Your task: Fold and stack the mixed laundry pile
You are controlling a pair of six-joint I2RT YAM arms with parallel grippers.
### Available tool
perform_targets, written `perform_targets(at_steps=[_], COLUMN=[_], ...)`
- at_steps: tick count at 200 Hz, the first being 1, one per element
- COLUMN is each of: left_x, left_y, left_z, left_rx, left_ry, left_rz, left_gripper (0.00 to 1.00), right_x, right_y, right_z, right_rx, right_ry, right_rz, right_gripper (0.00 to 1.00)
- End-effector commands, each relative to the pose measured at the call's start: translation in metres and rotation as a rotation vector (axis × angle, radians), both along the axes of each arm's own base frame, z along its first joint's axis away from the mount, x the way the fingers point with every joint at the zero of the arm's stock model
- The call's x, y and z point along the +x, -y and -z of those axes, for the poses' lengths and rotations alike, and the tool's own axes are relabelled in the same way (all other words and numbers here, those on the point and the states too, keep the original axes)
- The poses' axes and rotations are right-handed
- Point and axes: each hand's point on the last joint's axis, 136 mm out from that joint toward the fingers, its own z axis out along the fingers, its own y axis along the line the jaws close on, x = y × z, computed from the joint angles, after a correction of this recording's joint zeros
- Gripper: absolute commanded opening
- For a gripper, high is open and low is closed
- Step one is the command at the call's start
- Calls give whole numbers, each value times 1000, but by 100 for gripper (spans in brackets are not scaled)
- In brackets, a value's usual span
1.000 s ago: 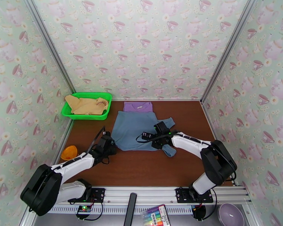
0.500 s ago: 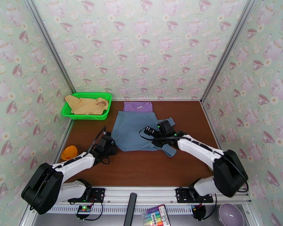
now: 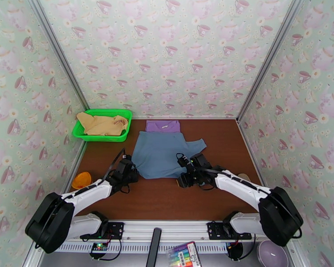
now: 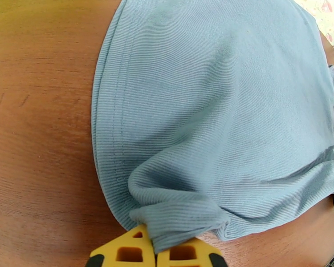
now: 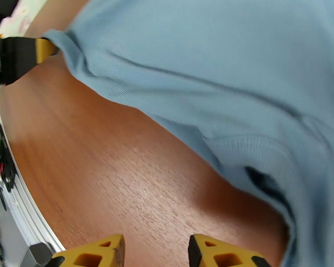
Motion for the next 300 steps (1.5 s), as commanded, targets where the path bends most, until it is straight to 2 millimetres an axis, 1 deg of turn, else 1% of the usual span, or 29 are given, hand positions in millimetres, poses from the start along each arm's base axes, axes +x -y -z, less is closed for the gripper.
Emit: perform_targets(at_steps=[1,20,41,59,109,160,210,237,254,271,286,300], left_x=[7,7,5,5,5,5,6,6,5,5,5,5], left_y=[9,8,6,5,5,6,7,8,9,9,9,9], left_z=[-12,-13,-13,-13,-12,-9,-8,-6,-6,-7,-7,-7], left_rx=[-24,-25,-22,-16,-13,-11,-14,-15,-17,-20,-21,-23], left_ry=[30,34,32,33,29,22,17,13,12,13,13,15], left_rz=[24,20,15,16,16,18,22,23,26,27,27,26], left_gripper=[0,0,0,0,0,0,0,0,0,0,0,0], right_x=[16,26,36,44,64,72,80,81,78,73,68,65], right_y=[-15,-18,-16,-14,-18,-26,-30,-33,-35,-35,-34,-31], right_z=[-4,3,13,17,16,23,22,25,30,35,35,35], right_rx=[64,47,9,-16,-24,-21,-14,-9,-3,4,8,4], right_ry=[-7,-5,5,28,93,102,130,128,107,83,74,76], right_rz=[52,65,88,104,121,99,88,83,75,68,67,70], right_gripper=[46,48,48,49,51,51,51,49,44,36,28,23])
